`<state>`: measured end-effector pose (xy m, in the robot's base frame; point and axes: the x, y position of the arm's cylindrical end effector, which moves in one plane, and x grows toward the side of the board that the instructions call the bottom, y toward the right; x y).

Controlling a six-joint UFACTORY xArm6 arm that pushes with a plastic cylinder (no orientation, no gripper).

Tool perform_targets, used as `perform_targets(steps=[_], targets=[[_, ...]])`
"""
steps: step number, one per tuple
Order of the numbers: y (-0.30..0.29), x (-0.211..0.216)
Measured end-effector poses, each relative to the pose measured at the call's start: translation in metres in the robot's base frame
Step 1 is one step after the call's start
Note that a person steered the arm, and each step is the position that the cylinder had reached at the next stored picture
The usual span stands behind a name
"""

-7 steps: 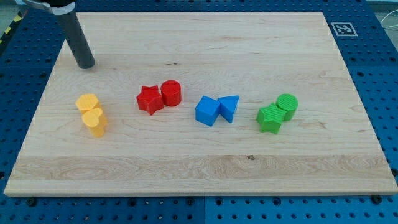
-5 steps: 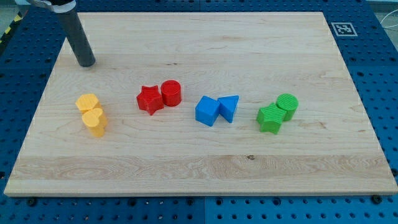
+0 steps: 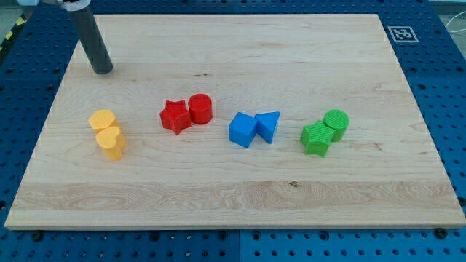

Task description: Point your arm at the red circle

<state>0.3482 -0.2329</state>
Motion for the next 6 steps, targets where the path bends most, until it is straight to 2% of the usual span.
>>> perform_targets(steps=[6], targets=[[0.0003,-0.0005]])
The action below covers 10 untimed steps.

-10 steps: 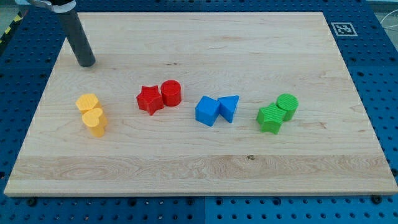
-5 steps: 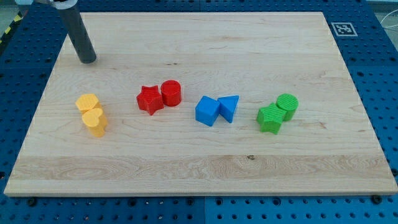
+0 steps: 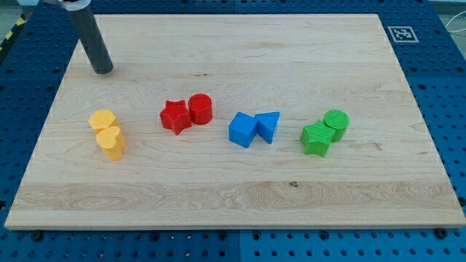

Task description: Point your arm at the red circle

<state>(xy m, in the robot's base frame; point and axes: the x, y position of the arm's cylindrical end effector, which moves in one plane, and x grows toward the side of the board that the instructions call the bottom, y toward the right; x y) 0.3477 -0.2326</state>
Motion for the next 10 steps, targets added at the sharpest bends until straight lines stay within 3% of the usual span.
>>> perform_targets(steps=[3,7,10], targets=[[0.009,-0.013],[0.11,-0.014],[0.15,-0.002]])
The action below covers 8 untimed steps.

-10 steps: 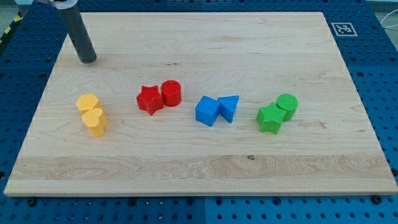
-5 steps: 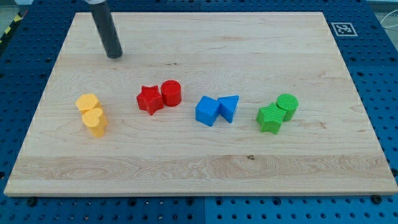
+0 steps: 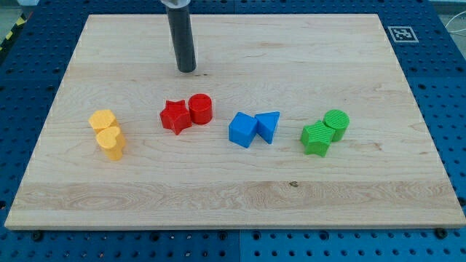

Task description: Point your arm at the red circle

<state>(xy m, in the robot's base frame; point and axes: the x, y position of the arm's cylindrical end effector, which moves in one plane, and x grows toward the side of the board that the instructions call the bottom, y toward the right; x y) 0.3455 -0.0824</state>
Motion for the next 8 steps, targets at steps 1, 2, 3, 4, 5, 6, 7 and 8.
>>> perform_targets(steps=[1,2,3,4,5,6,7,8], targets=[[0.003,0.0],[0.005,0.003],[0.009,0.007],[0.014,0.011],[0.027,0.029],[0.042,0.051],[0.048,0.056],[0.048,0.056]])
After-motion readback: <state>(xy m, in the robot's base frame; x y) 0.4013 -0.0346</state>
